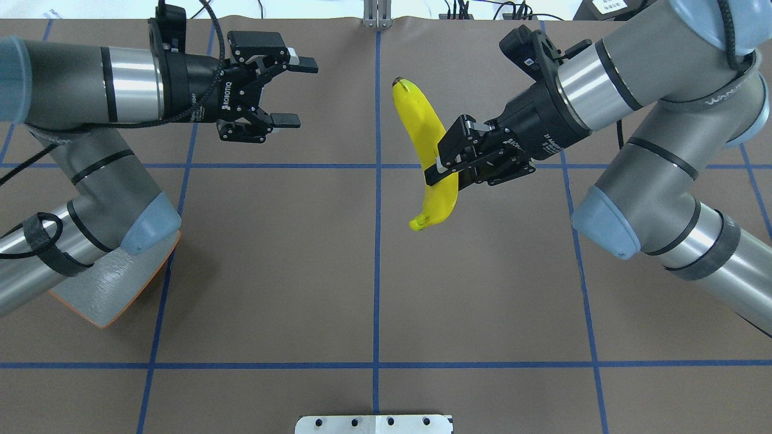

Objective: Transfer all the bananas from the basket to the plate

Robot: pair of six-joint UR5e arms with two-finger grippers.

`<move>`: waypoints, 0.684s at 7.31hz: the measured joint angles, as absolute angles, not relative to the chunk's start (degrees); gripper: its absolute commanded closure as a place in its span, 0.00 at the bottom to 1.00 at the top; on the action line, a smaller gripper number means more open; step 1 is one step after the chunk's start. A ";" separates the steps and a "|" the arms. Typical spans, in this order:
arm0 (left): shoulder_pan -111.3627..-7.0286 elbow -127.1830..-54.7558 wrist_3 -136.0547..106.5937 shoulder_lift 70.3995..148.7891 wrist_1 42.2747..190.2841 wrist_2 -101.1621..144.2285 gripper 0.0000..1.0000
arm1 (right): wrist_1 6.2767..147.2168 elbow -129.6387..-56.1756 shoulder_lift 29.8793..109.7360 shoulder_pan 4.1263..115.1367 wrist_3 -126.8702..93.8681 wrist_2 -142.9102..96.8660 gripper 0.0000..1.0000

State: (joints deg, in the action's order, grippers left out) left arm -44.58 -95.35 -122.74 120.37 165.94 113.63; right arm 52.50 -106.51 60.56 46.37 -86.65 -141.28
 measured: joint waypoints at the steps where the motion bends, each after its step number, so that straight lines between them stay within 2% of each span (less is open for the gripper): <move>1: -43.89 -95.66 -123.53 120.49 166.10 112.37 0.00 | 53.39 -106.43 60.64 44.98 -89.01 -138.81 1.00; 5: -40.49 -90.35 -121.54 123.82 165.42 106.30 0.00 | 62.61 -106.55 60.17 42.34 -91.20 -137.18 1.00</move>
